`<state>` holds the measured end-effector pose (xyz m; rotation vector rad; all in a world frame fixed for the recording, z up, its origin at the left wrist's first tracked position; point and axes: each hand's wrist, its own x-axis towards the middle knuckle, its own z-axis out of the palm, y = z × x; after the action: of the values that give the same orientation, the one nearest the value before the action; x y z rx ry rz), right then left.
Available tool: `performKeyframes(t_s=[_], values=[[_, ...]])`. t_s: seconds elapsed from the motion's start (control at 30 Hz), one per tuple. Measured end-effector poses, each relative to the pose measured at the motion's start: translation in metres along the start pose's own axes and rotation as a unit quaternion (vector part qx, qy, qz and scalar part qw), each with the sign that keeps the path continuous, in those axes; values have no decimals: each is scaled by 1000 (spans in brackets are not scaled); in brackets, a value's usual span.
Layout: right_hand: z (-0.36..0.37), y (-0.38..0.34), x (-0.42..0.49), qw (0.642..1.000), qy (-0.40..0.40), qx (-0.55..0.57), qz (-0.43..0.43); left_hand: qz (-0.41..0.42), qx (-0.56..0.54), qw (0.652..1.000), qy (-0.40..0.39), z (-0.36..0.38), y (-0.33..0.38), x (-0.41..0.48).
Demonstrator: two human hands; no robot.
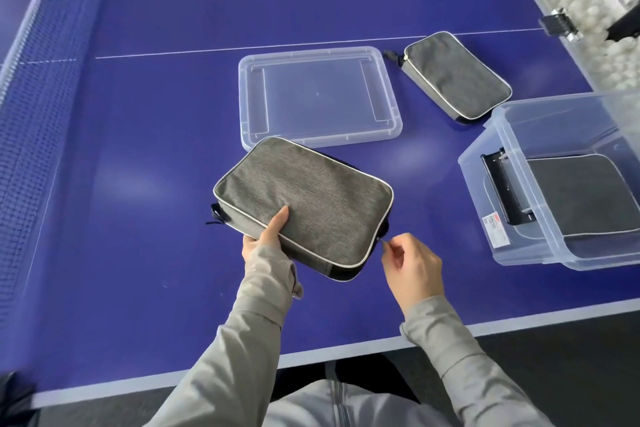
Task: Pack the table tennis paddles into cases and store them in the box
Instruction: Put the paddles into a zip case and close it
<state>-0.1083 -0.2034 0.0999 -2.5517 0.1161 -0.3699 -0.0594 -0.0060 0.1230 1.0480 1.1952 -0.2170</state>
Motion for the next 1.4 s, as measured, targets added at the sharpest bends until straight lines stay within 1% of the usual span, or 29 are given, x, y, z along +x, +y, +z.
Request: performKeyframes(t_s=[0.1,0.2,0.3,0.37,0.47,0.53,0.67,0.77,0.87,1.0,1.1,1.17,1.27,1.3,1.4], values=[[4,2,10,998,21,14,51,-16,-9,1000,17,-2,2,-2],[3,18,31,993,27,21,116,-17,-1,1000,0,-11,-6,-2],[1,28,40,994,-3,17,104,-9,-15,999,-30,-19,-13,1],[1,29,41,994,-16,46,94,12,-22,999,-42,-23,-11,6],[1,28,46,977,-52,139,152,52,0,995,-82,-29,-4,14],[0,27,51,965,-82,170,180,83,31,990,-111,-32,1,18],[-2,26,65,939,-157,224,206,137,79,973,-169,-35,11,20],[-3,21,77,925,-177,259,213,177,122,954,-207,-35,22,19],[-6,10,94,919,-175,290,202,219,186,924,-251,-34,32,14],[-16,-1,117,910,-118,343,201,272,288,868,-300,-38,40,7],[-31,-3,128,911,-96,355,185,310,375,822,-294,-43,48,3],[-37,-7,129,925,-103,330,161,331,424,793,-287,-45,53,1],[-41,-19,128,939,-101,302,128,360,469,759,-272,-48,60,-1],[-42,-25,128,942,-101,297,117,375,494,739,-264,-48,62,-2],[-43,-47,126,942,-119,303,83,414,582,661,-228,-46,67,-6]])
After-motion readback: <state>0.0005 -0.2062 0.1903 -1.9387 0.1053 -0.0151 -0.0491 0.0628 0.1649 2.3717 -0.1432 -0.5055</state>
